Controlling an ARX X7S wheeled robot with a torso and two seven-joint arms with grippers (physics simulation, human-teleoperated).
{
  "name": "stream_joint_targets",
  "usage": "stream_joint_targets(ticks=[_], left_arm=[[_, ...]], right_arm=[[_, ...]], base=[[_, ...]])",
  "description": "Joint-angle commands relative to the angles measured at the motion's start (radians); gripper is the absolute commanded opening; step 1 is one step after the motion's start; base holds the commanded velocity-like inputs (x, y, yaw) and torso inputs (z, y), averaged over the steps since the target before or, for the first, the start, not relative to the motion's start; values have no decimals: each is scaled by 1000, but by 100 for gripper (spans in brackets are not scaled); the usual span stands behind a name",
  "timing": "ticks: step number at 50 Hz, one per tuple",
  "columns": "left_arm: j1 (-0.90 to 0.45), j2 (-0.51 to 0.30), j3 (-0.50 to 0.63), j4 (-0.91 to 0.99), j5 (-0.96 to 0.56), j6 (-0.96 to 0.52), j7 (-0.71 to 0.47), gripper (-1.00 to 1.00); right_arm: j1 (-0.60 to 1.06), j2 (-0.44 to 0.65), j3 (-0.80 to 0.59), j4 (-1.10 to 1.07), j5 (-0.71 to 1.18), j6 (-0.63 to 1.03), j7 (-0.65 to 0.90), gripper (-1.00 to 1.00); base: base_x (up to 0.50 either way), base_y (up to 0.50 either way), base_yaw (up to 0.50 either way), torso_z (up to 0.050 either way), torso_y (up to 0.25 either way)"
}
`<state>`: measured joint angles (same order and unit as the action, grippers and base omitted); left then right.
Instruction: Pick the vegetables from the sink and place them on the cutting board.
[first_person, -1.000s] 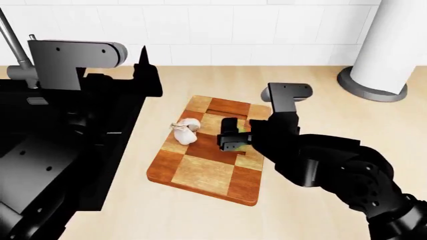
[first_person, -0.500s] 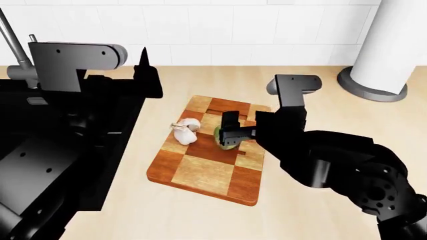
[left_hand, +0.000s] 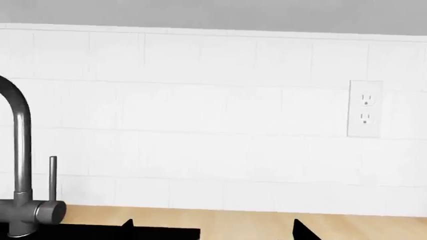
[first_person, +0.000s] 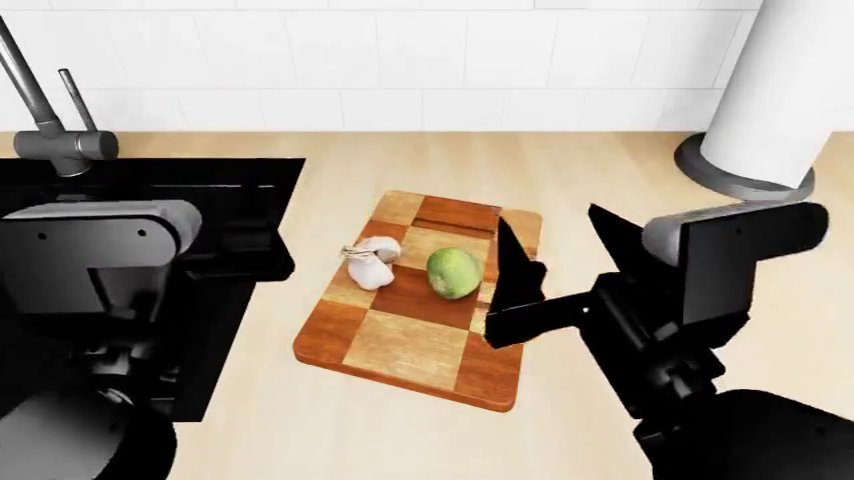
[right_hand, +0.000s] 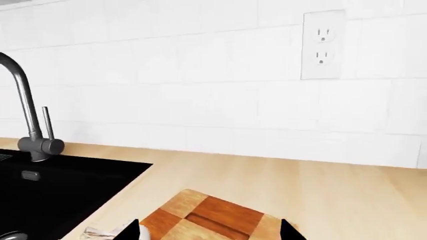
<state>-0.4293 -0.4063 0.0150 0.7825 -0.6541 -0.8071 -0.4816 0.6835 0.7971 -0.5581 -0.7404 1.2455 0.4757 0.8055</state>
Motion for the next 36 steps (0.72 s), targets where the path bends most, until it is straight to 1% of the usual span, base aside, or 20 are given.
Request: stream_joint_targets(ticks=[1,3,4,6,11,13,14,16,20,23,27,28,30,31,33,36], left_arm=[[214,-22,-129,140,-3,114,-19,100],[230,-27,-134,136,24,141,-12,100],[233,-27,-139,133,30,149,-12,100],[242,-24,-150,129,25,163,-8,100],[278,-24,-181,148,-26,191,22,100],[287,-23,-207,170,-45,198,12,100],[291,-21,-221,182,-50,200,1,100],[301,-16,-259,206,-78,212,-17,100],[313,-20,-311,233,-125,226,-40,100],[317,-25,-334,240,-148,234,-54,100],[331,-40,-344,260,-154,260,-75,100],[346,-64,-332,263,-151,301,-100,100],[390,-158,-287,264,-169,421,-184,100],[411,-206,-262,264,-171,481,-224,100],[442,-279,-223,264,-170,572,-288,100],[471,-345,-191,263,-163,655,-346,100]], right_arm=[[-276,193,-18,-306,-297,-277,82,100],[-203,255,-164,-306,-340,-363,139,100],[-179,270,-210,-306,-349,-392,155,100],[-186,273,-235,-301,-357,-434,159,100],[-186,264,-244,-287,-352,-446,150,100],[-176,296,-268,-306,-375,-472,186,100],[-147,333,-326,-306,-401,-523,215,100],[-39,426,-514,-307,-474,-667,289,100],[298,542,-964,-307,-607,-849,434,100],[560,577,-1277,-307,-678,-936,507,100],[954,574,-1722,-307,-767,-1017,620,100],[1076,560,-1859,-307,-795,-1040,664,100],[1327,513,-2144,-307,-857,-1097,763,100],[1398,522,-2220,-307,-867,-1116,764,100],[1492,538,-2321,-307,-885,-1139,765,100],[1613,555,-2452,-307,-911,-1162,765,100]], base=[[0,0,0,0,0],[0,0,0,0,0],[0,0,0,0,0],[0,0,0,0,0],[0,0,0,0,0],[0,0,0,0,0],[0,0,0,0,0],[0,0,0,0,0],[0,0,0,0,0],[0,0,0,0,0],[0,0,0,0,0],[0,0,0,0,0],[0,0,0,0,0],[0,0,0,0,0],[0,0,0,0,0],[0,0,0,0,0]])
